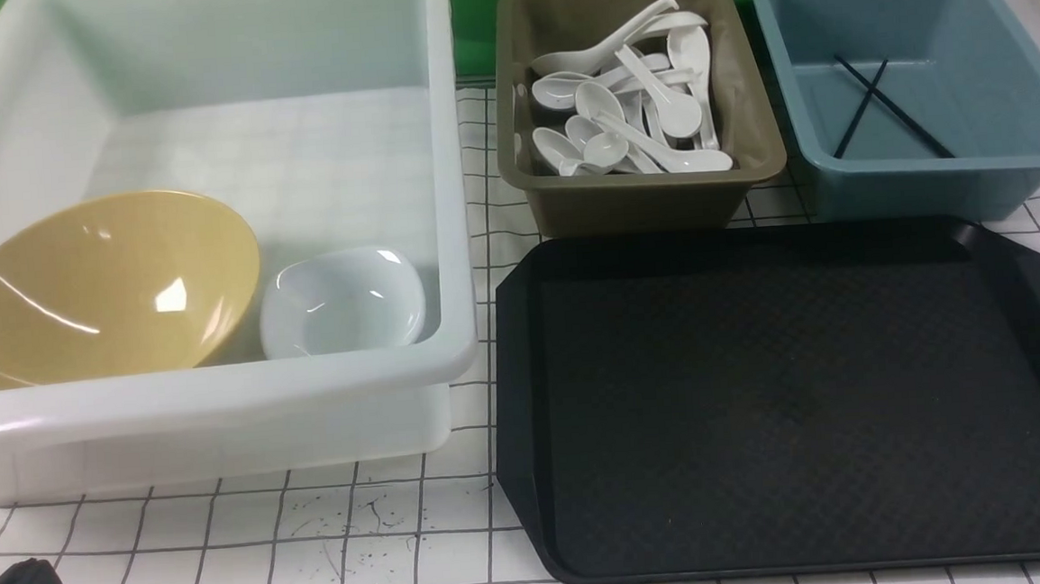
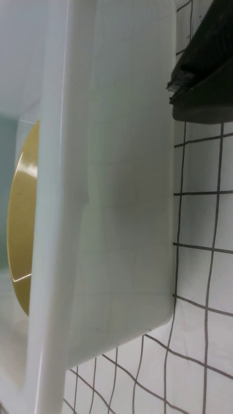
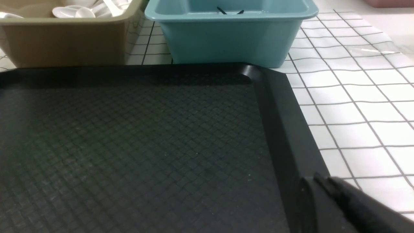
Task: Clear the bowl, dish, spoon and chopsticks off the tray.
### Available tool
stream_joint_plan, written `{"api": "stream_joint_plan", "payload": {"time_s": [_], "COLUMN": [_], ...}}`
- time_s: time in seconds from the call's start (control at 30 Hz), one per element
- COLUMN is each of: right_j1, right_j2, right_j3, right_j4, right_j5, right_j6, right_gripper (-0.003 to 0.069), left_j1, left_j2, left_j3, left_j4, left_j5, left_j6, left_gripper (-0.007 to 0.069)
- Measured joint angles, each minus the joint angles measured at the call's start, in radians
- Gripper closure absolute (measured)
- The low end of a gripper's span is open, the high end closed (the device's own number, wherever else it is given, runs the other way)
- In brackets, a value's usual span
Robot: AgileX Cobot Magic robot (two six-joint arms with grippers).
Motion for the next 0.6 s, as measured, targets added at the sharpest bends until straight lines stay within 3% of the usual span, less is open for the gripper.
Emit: {"api": "stream_joint_plan", "payload": {"time_s": [0.6], "right_j1": [0.000], "right_j2": [0.000], "right_j3": [0.000], "right_j4": [0.000], "right_j5": [0.000], "right_j6": [0.000], "right_gripper": [0.0556], "left_j1": [0.000], "left_j2": [0.000], "left_j3": [0.000], "left_j4": [0.000], "left_j5": [0.000], "left_j6": [0.000], "left_gripper": [0.0631]}}
